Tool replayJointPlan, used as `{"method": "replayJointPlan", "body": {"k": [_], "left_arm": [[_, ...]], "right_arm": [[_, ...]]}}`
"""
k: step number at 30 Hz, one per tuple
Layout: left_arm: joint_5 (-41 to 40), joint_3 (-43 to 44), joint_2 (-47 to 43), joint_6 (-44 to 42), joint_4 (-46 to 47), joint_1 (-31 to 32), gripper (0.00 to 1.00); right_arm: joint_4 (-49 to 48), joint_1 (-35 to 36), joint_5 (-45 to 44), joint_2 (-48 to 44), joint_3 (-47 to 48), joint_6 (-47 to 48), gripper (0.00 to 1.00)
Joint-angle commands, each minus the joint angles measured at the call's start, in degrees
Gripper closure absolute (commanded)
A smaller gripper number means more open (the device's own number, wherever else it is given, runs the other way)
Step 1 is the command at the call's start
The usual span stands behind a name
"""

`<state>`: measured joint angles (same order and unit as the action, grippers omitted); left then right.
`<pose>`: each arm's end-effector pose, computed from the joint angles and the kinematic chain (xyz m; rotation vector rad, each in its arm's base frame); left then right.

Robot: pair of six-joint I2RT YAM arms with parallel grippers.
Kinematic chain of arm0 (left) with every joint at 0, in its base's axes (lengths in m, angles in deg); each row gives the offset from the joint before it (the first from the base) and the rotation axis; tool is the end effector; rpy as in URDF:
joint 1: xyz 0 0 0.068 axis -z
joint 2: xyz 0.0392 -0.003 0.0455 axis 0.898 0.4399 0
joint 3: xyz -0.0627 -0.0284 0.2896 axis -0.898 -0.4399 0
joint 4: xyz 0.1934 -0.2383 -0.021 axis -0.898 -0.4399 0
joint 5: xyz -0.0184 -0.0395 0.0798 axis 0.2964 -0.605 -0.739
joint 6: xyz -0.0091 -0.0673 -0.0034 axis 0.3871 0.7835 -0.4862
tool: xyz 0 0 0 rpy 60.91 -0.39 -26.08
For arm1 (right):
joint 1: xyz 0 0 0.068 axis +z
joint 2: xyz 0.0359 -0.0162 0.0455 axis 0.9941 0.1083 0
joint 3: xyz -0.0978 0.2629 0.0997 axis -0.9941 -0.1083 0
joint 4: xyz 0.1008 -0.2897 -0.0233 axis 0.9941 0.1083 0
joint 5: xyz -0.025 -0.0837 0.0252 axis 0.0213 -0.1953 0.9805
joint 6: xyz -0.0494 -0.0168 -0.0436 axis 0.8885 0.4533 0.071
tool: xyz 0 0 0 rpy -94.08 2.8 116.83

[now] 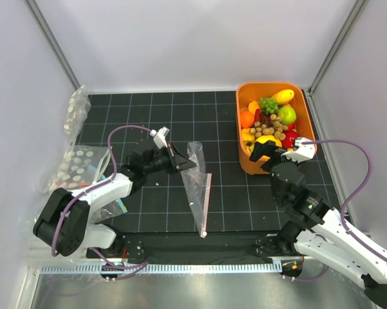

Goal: Place the food in the zip-top bag and seal the zipper
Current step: Adjust the zipper food storage bag at the center of the board.

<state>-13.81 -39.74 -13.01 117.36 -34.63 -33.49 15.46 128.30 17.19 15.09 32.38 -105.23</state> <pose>0.2665 -0.1881 0.2024 -0.1355 2.1761 -1.4833 0.1598 0.0972 0.3294 0.4145 1.6245 0.1799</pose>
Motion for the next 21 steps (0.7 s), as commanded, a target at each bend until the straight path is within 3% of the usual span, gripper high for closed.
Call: {"method": "replayJointPlan", "body": {"k": [1,5,9,16,21], "left_arm": [[-1.14,4.3,-3.18,-4.06,-4.45,-0.09,0.97],[-8.98,5.18,-7.92,-10.65,-12.99,-0.09,0.89],[-13.12,4.83,-12.76,-12.59,-16.69,-0.09,0.88],[-16.46,2.98,-14.79,-12.6,-16.52,-0.09,0.89],[-18.13,3.16,-11.45,-12.33,-16.43,-0.09,0.92]], "right_arm": [[-1.56,0.22,-1.56,-0.33,-0.21,-0.65,0.0],[-1.91,0.22,-0.86,0.55,-0.13,-0.56,0.0],[-3.05,0.22,3.26,1.86,-0.21,1.1,0.0],[-7.62,0.22,19.78,11.68,1.19,3.49,0.21],[-8.76,0.22,27.7,21.28,3.04,0.6,0.28]]}}
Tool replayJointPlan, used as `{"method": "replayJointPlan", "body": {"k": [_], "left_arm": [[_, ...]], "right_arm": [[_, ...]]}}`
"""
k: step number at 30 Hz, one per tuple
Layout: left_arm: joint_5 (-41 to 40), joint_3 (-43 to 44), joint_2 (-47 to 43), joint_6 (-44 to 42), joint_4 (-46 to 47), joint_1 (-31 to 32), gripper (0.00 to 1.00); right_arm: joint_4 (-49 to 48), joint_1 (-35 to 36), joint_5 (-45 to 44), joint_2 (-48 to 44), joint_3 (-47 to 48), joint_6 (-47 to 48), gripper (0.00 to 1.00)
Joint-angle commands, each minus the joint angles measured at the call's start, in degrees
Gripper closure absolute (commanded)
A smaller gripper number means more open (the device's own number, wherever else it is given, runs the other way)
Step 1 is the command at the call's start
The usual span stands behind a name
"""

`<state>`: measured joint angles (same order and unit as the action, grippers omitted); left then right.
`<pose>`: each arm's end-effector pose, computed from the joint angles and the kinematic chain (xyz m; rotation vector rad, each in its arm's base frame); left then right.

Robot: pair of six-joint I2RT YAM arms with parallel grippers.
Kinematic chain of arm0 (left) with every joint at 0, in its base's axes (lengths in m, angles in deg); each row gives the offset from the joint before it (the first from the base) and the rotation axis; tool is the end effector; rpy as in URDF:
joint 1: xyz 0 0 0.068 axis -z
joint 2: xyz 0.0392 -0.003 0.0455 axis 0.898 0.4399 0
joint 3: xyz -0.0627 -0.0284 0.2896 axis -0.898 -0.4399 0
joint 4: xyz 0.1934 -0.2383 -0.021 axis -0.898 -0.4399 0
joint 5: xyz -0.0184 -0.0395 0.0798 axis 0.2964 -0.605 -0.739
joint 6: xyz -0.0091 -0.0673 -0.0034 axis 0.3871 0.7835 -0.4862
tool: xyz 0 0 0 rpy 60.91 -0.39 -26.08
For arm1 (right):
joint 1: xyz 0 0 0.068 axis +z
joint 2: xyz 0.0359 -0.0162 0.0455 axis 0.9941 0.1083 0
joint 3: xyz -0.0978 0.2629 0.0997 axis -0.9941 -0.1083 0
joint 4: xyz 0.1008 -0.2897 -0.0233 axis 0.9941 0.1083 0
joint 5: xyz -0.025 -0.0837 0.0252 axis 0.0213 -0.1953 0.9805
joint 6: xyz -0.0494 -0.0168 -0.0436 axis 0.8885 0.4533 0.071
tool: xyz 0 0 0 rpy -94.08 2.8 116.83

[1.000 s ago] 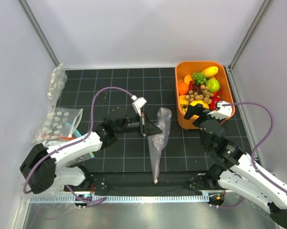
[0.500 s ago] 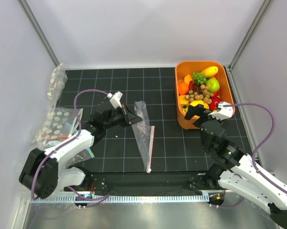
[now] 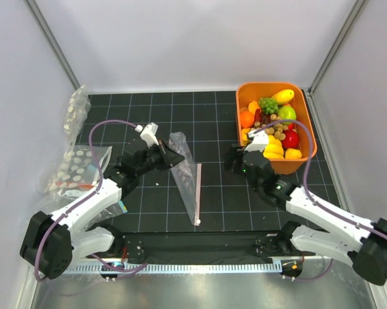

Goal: Place the food in the zip-top bag and seal the zipper
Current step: Adjust the zipper food storage bag at the center of the board.

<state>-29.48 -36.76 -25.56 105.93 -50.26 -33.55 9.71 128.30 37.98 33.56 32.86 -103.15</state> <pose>0.2541 -0.1644 0.2536 -0.1293 2.0653 -1.1256 0.2045 0.1619 0.2752 0.0531 1.9063 0.3178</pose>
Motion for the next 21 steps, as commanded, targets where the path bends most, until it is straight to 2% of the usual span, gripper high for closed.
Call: {"method": "replayJointPlan", "body": {"k": [1,8,12,21], "left_arm": [[-2.9,0.27,1.1,-1.42,-1.15,-0.03,0.92],[-7.91,-0.69,-1.54,-2.57,-2.83,-0.03,0.92],[-8.44,-1.39,-1.98,-2.48,-2.3,-0.03,0.92],[-7.91,-1.48,-1.36,-2.39,-1.6,-0.03,0.93]], "right_arm": [[-4.76,0.22,8.4,6.04,2.21,-2.36,0.28],[-8.37,0.22,15.0,21.17,4.66,-7.38,0.32],[-11.36,0.58,18.08,23.21,4.14,-8.88,0.32],[-11.98,5.58,17.38,30.32,7.21,-8.87,0.32]]}}
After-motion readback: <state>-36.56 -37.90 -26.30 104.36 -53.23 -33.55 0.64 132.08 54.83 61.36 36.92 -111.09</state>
